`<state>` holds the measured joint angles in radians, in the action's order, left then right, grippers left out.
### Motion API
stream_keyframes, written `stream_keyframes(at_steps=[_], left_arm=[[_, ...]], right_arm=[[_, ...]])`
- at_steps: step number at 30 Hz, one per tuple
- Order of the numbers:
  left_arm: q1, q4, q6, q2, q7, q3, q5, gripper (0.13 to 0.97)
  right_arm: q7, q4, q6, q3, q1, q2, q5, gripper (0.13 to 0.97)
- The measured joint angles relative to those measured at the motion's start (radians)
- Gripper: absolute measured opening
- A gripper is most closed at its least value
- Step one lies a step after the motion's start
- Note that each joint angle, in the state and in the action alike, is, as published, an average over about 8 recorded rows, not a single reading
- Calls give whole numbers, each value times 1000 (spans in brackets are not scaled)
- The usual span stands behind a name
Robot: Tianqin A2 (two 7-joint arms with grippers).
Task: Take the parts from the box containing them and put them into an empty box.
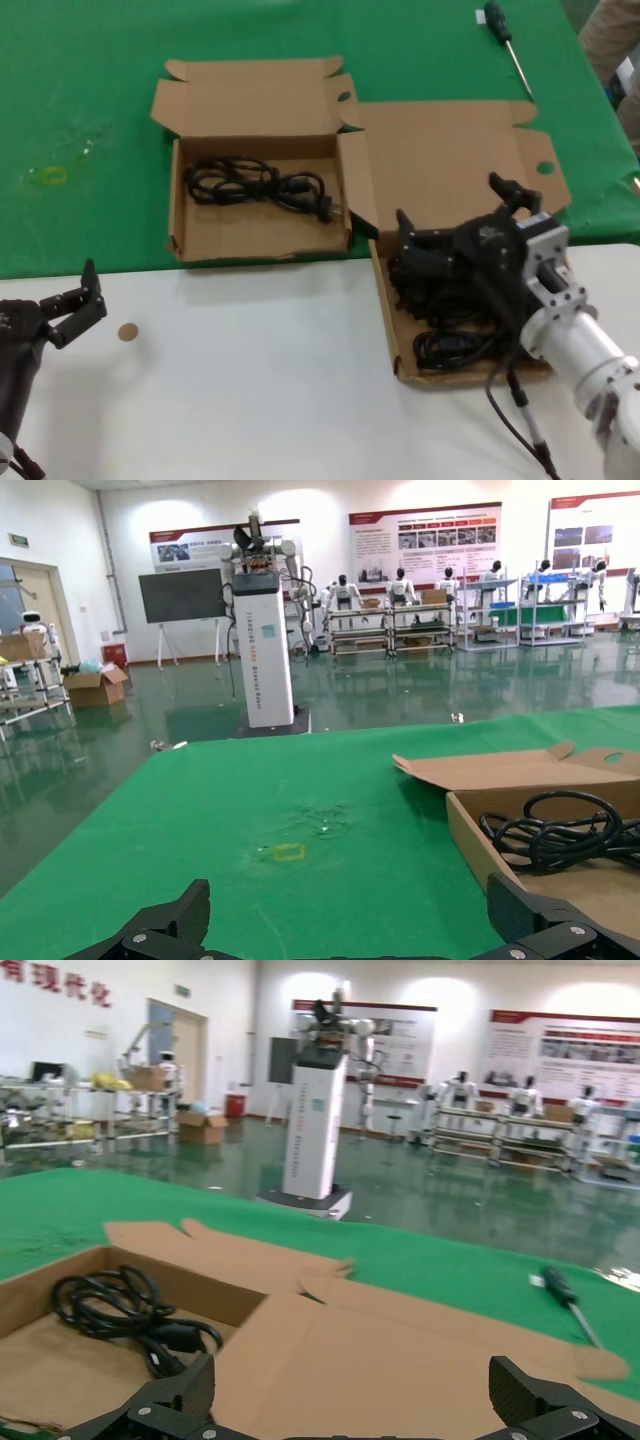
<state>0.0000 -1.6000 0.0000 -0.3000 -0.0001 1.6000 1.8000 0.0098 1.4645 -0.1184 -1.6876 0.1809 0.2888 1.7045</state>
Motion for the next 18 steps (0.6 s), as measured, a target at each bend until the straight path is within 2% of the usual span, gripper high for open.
stream_keyframes(at_steps=[10, 18], left_arm=[[0, 0, 0, 0, 0, 0, 0, 966], [0, 0, 0, 0, 0, 0, 0, 966]], right_arm=[[-7, 93, 81, 60, -124, 8, 65, 966], [-8, 111, 97, 71, -147, 9, 78, 966]])
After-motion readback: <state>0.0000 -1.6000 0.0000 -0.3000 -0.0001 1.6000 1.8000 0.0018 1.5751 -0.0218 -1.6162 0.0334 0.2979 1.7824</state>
